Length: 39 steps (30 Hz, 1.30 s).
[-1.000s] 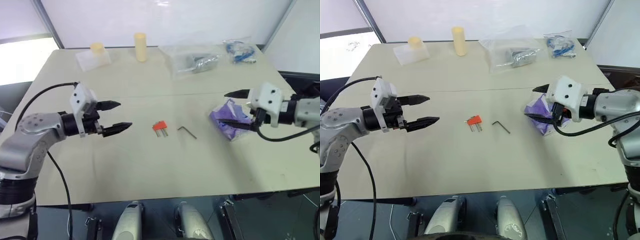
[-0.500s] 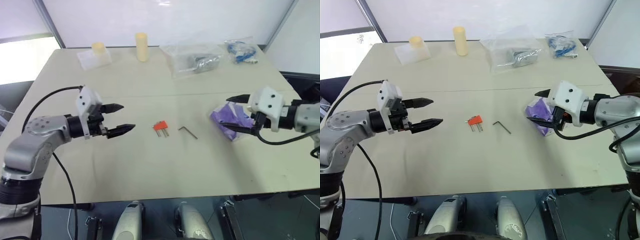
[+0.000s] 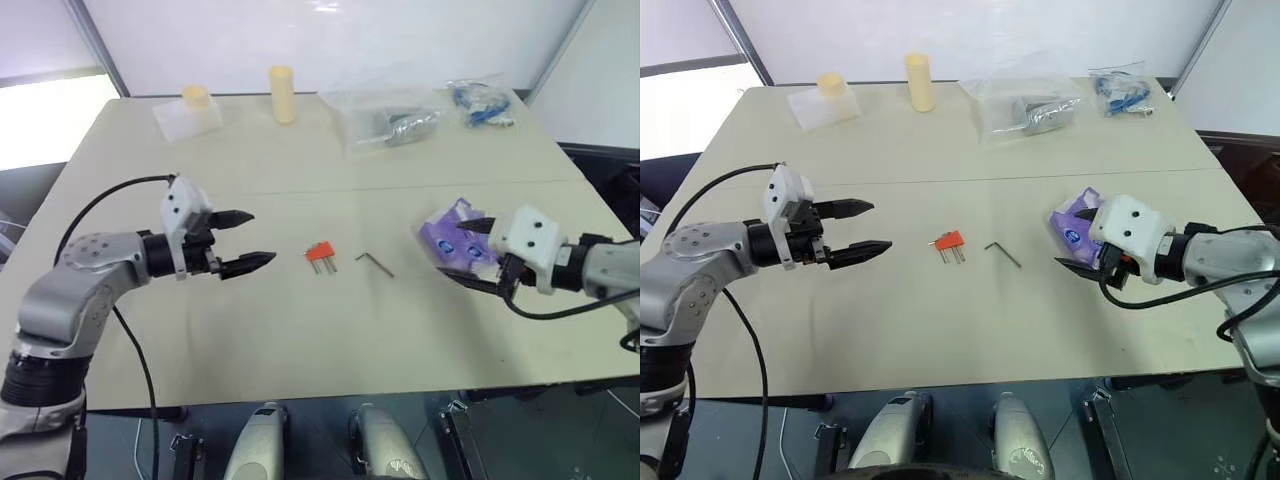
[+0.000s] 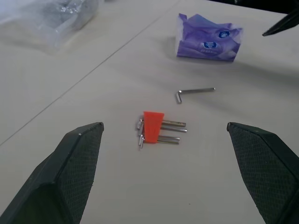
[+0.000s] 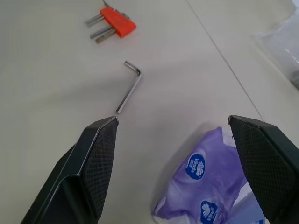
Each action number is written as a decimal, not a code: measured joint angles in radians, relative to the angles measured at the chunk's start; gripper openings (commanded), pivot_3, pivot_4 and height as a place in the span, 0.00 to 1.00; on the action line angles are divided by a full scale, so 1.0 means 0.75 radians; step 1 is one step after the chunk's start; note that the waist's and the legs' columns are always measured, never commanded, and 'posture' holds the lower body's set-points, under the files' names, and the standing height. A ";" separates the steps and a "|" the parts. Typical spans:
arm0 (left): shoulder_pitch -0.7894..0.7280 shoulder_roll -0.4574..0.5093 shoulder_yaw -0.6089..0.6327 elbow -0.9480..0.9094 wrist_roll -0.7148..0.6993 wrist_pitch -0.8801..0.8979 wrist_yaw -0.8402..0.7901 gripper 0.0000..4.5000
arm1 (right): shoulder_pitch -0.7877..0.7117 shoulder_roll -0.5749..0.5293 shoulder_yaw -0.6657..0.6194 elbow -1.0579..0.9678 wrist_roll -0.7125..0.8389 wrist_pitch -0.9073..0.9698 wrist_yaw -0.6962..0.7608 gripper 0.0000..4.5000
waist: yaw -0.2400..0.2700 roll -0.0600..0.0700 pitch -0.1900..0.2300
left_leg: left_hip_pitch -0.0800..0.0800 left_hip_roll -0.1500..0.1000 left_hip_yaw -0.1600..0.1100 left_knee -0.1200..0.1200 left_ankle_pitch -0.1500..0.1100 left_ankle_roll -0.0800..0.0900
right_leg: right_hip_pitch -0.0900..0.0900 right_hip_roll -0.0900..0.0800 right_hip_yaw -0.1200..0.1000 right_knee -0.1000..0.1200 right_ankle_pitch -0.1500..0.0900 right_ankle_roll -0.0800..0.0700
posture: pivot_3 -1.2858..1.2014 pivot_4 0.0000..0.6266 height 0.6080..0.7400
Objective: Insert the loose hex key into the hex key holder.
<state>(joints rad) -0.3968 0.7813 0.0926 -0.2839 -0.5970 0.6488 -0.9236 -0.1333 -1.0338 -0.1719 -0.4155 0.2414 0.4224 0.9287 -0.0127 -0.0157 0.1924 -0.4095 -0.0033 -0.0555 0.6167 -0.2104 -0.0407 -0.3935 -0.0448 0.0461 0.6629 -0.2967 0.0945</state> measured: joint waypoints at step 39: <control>0.037 -0.019 -0.044 -0.042 0.090 -0.056 0.040 1.00 | -0.360 0.405 0.050 1.073 -0.587 -0.222 -1.022 0.01 | -0.004 0.000 0.000 | 0.001 -0.001 0.003 0.005 0.000 0.000 | 0.002 0.001 0.001 0.003 0.000 0.000 | 0.52 0.24 1.00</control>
<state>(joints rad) -0.3690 0.7670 0.0597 -0.3157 -0.5297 0.6064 -0.8940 -0.4036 -0.7304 -0.1342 0.3893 -0.1987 0.2561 0.1622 -0.0161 -0.0156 0.1922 -0.4088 -0.0037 -0.0534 0.6201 -0.2104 -0.0407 -0.3922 -0.0440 0.0469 0.6651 -0.2966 0.0945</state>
